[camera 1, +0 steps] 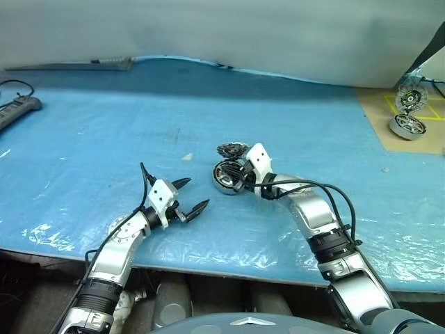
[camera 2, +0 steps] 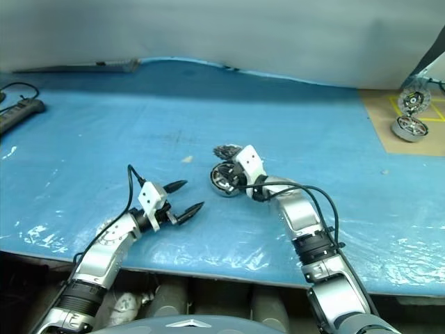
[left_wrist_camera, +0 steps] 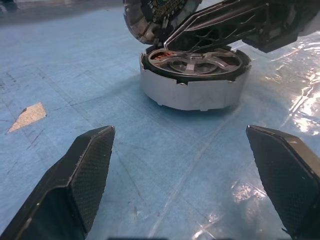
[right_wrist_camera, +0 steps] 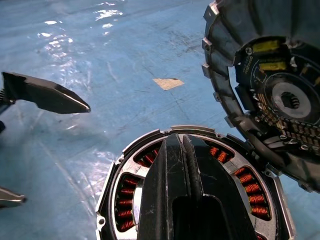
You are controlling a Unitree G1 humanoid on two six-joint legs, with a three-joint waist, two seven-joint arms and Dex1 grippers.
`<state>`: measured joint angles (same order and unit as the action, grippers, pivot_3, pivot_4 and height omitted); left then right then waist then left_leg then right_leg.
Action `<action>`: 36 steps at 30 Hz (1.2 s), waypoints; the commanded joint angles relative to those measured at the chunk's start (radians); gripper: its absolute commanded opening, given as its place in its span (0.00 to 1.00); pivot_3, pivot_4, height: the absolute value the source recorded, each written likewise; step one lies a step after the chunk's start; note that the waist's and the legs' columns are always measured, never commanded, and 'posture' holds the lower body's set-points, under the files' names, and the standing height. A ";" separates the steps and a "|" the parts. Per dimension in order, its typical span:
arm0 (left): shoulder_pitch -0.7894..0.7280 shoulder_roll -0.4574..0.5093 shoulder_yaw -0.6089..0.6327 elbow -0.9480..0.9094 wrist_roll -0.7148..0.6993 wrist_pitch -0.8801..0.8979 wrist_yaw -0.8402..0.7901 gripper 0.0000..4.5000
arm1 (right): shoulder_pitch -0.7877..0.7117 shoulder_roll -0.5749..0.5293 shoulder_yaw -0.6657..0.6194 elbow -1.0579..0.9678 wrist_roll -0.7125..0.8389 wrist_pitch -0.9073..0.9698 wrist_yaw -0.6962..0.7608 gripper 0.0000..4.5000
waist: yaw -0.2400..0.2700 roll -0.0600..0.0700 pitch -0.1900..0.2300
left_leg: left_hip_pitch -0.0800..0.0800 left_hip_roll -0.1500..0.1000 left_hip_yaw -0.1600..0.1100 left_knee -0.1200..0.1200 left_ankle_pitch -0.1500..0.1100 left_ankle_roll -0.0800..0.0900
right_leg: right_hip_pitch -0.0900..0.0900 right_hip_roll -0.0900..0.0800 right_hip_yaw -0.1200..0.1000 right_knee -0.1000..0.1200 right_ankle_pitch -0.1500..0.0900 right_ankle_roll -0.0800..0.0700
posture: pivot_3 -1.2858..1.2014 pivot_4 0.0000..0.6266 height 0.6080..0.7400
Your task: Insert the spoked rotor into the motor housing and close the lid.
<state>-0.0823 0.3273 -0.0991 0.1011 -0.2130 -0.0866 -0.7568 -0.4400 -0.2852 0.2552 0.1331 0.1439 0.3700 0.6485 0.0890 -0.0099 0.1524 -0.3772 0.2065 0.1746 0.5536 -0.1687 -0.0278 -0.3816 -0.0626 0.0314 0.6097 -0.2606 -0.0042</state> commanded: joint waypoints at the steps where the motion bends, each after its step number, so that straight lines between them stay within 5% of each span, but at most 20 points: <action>1: -0.006 0.002 0.003 -0.044 -0.006 -0.004 0.001 1.00 | 0.079 -0.069 0.075 0.021 -0.086 0.003 0.035 0.01 | 0.004 0.000 0.000 | 0.001 0.000 0.000 0.000 0.000 0.000 | 0.000 0.000 0.000 -0.001 0.000 0.000 | 0.52 0.24 1.00; 9: -0.004 0.001 0.000 -0.055 -0.007 0.006 0.002 1.00 | 0.085 -0.064 0.066 -0.005 -0.071 0.029 0.043 0.01 | 0.000 -0.003 -0.002 | 0.000 -0.001 0.001 -0.007 0.002 -0.003 | -0.001 -0.002 0.000 -0.003 0.003 -0.001 | 0.52 0.24 1.00; 16: -0.009 0.003 0.008 -0.004 -0.006 -0.027 -0.016 1.00 | 0.053 -0.052 -0.080 -0.143 0.123 0.212 0.098 0.01 | -0.014 -0.003 -0.002 | -0.001 0.000 0.001 -0.008 0.001 -0.003 | -0.002 0.000 0.000 -0.003 0.001 -0.006 | 0.52 0.24 1.00; 23: -0.002 0.007 0.010 0.020 -0.004 -0.057 -0.026 1.00 | 0.084 -0.320 -0.126 -0.340 0.221 0.327 0.291 0.01 | -0.005 -0.001 0.000 | -0.009 -0.001 0.001 -0.008 0.002 -0.003 | -0.008 -0.001 -0.001 -0.003 0.004 -0.001 | 0.52 0.24 1.00; 28: -0.002 0.004 0.007 0.017 -0.005 -0.058 -0.027 1.00 | -0.015 -0.417 -0.117 -0.178 0.110 0.233 0.266 0.01 | -0.017 -0.001 0.000 | -0.009 0.000 0.001 -0.008 0.000 -0.006 | -0.009 0.005 -0.002 -0.001 0.004 -0.002 | 0.52 0.24 1.00; 36: -0.016 0.003 0.003 0.001 -0.006 -0.038 -0.028 1.00 | -0.316 -0.231 -0.129 0.346 0.000 -0.023 0.155 0.01 | -0.023 -0.001 0.001 | -0.009 0.000 0.002 -0.003 0.000 -0.006 | -0.009 0.004 -0.001 0.002 0.004 -0.004 | 0.52 0.24 1.00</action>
<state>-0.0932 0.3277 -0.0979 0.1387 -0.2130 -0.1215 -0.7817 -0.7093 -0.5382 0.1493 0.4062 0.1494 0.4158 0.8088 0.0665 -0.0105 0.1531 -0.3876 0.2064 0.1766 0.5509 -0.1684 -0.0336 -0.3918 -0.0587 0.0302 0.6125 -0.2563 -0.0079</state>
